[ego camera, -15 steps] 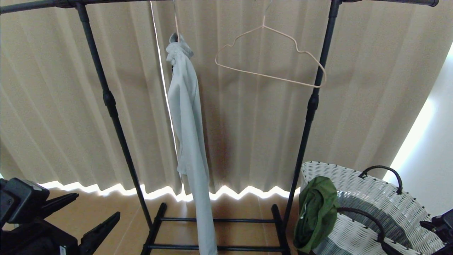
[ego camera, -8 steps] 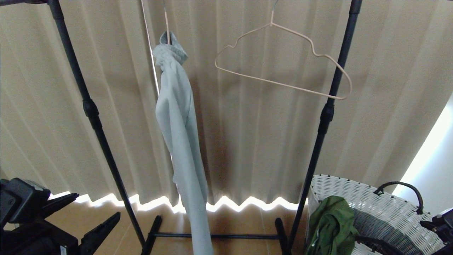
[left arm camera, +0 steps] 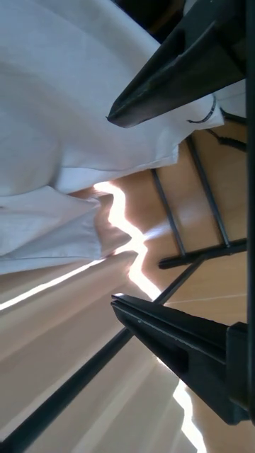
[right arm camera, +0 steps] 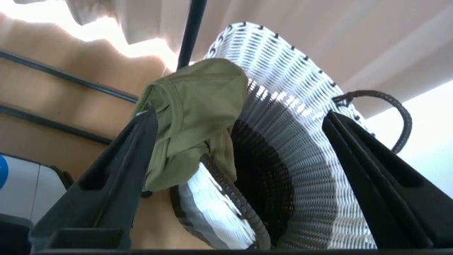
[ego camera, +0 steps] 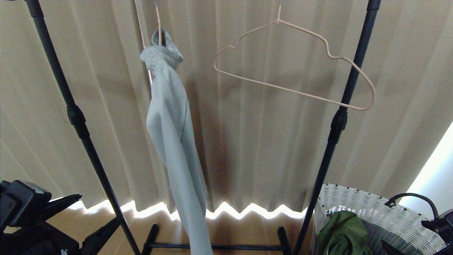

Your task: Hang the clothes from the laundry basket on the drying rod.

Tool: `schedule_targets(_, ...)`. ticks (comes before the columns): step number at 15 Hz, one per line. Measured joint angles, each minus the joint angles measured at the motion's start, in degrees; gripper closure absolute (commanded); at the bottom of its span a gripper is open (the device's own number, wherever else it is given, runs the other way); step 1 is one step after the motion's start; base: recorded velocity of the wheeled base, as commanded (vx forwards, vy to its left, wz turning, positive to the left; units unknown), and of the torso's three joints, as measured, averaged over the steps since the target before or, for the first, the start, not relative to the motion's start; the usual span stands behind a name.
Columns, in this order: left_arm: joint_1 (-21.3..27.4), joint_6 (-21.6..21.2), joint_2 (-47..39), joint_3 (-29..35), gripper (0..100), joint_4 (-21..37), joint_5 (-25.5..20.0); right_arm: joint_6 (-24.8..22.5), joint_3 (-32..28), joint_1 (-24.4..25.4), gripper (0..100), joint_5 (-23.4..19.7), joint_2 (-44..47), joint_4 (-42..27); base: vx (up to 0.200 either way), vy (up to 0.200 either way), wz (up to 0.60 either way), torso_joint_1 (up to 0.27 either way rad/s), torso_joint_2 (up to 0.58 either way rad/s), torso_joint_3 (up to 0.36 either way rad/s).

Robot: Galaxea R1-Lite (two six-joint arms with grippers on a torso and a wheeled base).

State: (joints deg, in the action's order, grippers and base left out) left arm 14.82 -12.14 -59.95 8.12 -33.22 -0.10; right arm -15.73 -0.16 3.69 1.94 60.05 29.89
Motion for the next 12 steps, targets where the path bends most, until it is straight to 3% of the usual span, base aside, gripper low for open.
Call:
schedule_targets(6,0.37,-0.06,0.43,0.26,0,-0.09,0.02,-0.5,0.0,-0.45,0,0.49,0.06,-0.28,0.0,0.0,0.0,0.0,0.0,0.0)
schedule_targets(12,0.8,0.02,0.61,0.3,0,-0.09,-0.09,-5.73,-1.05,-0.61,0,0.68,2.22,-2.57,0.0,0.0,0.0,0.0,0.0,0.0)
